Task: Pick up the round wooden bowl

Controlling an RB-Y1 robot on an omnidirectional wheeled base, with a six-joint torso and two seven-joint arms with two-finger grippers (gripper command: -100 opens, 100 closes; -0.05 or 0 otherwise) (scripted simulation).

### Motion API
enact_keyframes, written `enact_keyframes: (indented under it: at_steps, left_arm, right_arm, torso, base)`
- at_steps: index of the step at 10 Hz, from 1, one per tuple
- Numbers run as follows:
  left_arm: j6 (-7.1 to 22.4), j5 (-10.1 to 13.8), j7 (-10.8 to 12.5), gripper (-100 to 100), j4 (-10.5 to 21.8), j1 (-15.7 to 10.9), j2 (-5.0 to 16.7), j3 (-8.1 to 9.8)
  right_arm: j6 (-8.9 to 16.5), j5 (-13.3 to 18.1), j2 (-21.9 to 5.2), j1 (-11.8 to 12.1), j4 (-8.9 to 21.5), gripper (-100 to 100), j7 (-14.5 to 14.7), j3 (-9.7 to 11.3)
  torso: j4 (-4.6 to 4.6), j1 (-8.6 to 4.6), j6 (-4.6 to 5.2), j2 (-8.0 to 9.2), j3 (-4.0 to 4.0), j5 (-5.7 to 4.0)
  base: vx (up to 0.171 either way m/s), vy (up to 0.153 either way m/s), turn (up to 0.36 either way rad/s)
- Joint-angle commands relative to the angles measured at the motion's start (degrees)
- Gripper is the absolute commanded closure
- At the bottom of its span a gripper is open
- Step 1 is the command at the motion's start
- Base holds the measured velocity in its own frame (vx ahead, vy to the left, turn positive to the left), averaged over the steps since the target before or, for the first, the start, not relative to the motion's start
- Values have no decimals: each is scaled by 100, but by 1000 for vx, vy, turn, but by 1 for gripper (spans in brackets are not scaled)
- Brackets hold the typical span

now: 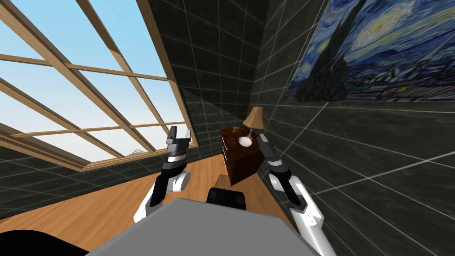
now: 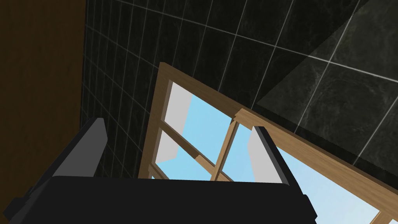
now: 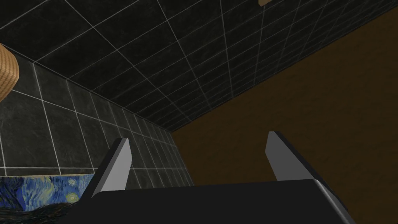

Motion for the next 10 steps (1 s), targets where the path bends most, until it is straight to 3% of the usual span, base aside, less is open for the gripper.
enact_keyframes:
  at_steps: [1, 2, 4, 5, 7, 8, 10]
  left_arm:
    - [0, 0, 0, 0, 0, 0, 0, 0]
    - [0, 0, 0, 0, 0, 0, 0, 0]
    - [0, 0, 0, 0, 0, 0, 0, 0]
    - [0, 0, 0, 0, 0, 0, 0, 0]
    - [0, 0, 0, 0, 0, 0, 0, 0]
    - [0, 0, 0, 0, 0, 1, 0, 0]
    - [0, 0, 0, 0, 0, 0, 0, 0]
  right_arm:
    - [-56, 286, -84, -65, 124, -100, 39, -15]
    - [-133, 454, -285, -236, 375, -100, 107, -38]
    - [-133, 743, -285, -236, 376, -100, 107, -38]
    - [-214, 946, -493, -411, 628, -100, 178, -58]
    - [-214, 1191, -493, -411, 638, -100, 178, -58]
    - [-298, 1413, -703, -586, 901, -100, 252, -75]
    - [-298, 1652, -703, -586, 907, -100, 252, -75]
  torso:
    - [0, 0, 0, 0, 0, 0]
    - [0, -1, 2, 2, 1, 0]
    - [1, 1, 2, 6, 4, 0]
    - [1, -4, 3, 2, 2, -1]
    - [1, -1, 3, 2, 1, 0]
    - [0, -5, 3, -1, 0, -1]
    - [0, -1, 3, 2, 1, 0]
  base:
    - [-21, 29, 34]
    - [-34, 35, 57]
    - [-19, 24, 17]
    - [-20, 30, 69]
    - [-12, 21, 18]
    - [-17, 30, 80]
    - [-14, 23, 20]
